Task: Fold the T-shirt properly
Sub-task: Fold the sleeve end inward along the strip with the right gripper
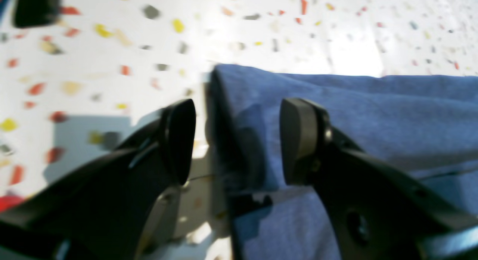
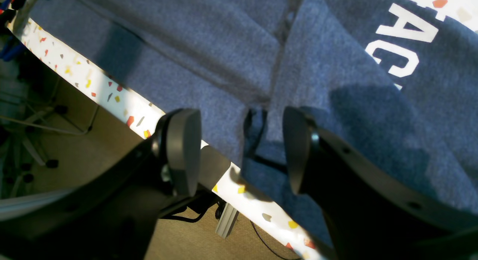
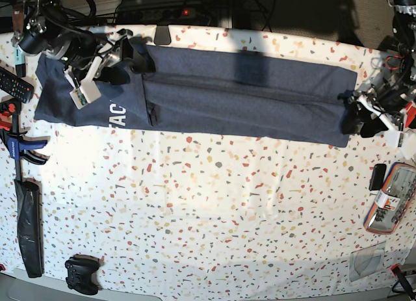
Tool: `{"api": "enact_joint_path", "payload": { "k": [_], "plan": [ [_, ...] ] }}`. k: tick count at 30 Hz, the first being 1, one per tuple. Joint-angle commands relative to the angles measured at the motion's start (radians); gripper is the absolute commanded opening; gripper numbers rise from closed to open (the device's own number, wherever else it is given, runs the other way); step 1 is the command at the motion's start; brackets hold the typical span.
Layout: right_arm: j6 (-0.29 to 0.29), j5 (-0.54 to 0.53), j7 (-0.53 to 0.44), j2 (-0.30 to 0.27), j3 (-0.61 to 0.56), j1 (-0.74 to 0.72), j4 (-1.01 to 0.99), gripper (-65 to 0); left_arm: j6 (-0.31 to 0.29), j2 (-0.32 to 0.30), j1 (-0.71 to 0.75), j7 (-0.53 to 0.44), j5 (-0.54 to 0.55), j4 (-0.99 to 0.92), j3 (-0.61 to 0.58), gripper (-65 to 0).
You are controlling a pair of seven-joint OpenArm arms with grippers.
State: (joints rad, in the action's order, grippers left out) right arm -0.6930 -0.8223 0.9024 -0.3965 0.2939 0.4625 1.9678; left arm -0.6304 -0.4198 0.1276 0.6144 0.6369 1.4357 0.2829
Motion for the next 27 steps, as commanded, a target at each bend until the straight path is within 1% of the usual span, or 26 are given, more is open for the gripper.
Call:
{"api": "enact_joint_path", "payload": {
  "k": [1, 5, 8, 10, 13, 15, 19, 21, 23, 27],
  "plan": [
    [-0.005, -0.022, -0.019, -0.013, 0.007, -0.009, 0.018, -30.3, -0.005, -0.014, -0.011, -0.002, 0.019, 0.016, 0.006, -29.9],
    [-0.005, -0.019, -0.019, -0.014, 0.007, -0.014, 0.018, -30.3, 0.009, -0.013, -0.011, 0.034, 0.031, -0.009, 0.006, -29.8],
    [-0.005, -0.019, -0.019, -0.013, 0.007, -0.013, 0.018, -30.3, 0.007, -0.013, -0.011, 0.078, 0.093, -0.048, 0.006, -29.8],
    [-0.005, -0.019, -0.019, -0.013, 0.007, -0.014, 0.018, -30.3, -0.004, -0.013, -0.011, 0.097, 0.124, -0.077, 0.006, -29.8],
    [-0.005, -0.019, -0.019, -0.013, 0.007, -0.014, 0.018, -30.3, -0.032, -0.013, -0.011, 0.101, 0.175, -0.13, 0.006, -29.8],
    [-0.005, -0.019, -0.02, -0.013, 0.007, -0.014, 0.018, -30.3, -0.063, -0.013, -0.011, 0.116, 0.228, -0.164, 0.006, -29.8],
    [-0.005, -0.019, -0.025, -0.013, 0.007, -0.014, 0.018, -30.3, -0.068, -0.012, -0.011, 0.188, 0.346, -0.188, 0.006, -30.8],
    [-0.005, -0.019, -0.031, -0.014, 0.007, -0.014, 0.018, -30.3, -0.068, -0.012, -0.011, 0.197, 0.373, -0.188, 0.006, -34.5],
    [-0.005, -0.019, -0.031, -0.013, 0.007, -0.017, 0.018, -30.3, -0.068, -0.012, -0.011, 0.201, 0.376, -0.188, 0.006, -41.4],
    [-0.005, -0.019, -0.032, -0.013, 0.007, -0.023, 0.018, -30.3, -0.068, -0.013, -0.011, 0.223, 0.378, -0.188, 0.006, -60.7]
  ]
}}
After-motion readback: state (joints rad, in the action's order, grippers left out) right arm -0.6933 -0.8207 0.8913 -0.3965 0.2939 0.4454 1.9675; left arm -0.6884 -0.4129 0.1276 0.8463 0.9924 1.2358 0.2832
